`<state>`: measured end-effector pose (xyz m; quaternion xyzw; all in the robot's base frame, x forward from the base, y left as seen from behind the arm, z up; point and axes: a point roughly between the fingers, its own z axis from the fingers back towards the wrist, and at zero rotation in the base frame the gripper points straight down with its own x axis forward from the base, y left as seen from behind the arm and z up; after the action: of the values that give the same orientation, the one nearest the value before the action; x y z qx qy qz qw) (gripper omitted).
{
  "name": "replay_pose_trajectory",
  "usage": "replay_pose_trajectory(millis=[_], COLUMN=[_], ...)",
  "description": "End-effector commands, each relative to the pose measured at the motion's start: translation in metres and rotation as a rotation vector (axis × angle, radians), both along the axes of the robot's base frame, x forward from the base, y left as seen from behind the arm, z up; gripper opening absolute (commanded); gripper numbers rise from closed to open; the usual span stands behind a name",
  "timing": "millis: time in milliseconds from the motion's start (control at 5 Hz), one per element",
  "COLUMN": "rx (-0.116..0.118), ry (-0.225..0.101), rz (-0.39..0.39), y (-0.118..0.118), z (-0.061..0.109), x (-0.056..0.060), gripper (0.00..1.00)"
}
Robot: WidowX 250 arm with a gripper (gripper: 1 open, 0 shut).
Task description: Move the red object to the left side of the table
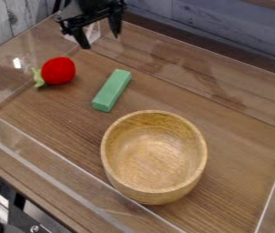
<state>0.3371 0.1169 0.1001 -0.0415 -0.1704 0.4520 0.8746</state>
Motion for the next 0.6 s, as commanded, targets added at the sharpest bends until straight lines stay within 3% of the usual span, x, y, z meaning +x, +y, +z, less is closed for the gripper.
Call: replay_pose_trajectory(millis=[0, 200, 400], rx=[0.042, 0.062, 0.082], ry=[-0.061, -0.059, -0.054], rz=[-0.191, -0.407, -0.532], y=[-0.004, -0.01, -0.02], z=[0.018, 0.016, 0.01], x=[0.008, 0.007, 0.001], gripper=[1.0, 1.0, 1.0])
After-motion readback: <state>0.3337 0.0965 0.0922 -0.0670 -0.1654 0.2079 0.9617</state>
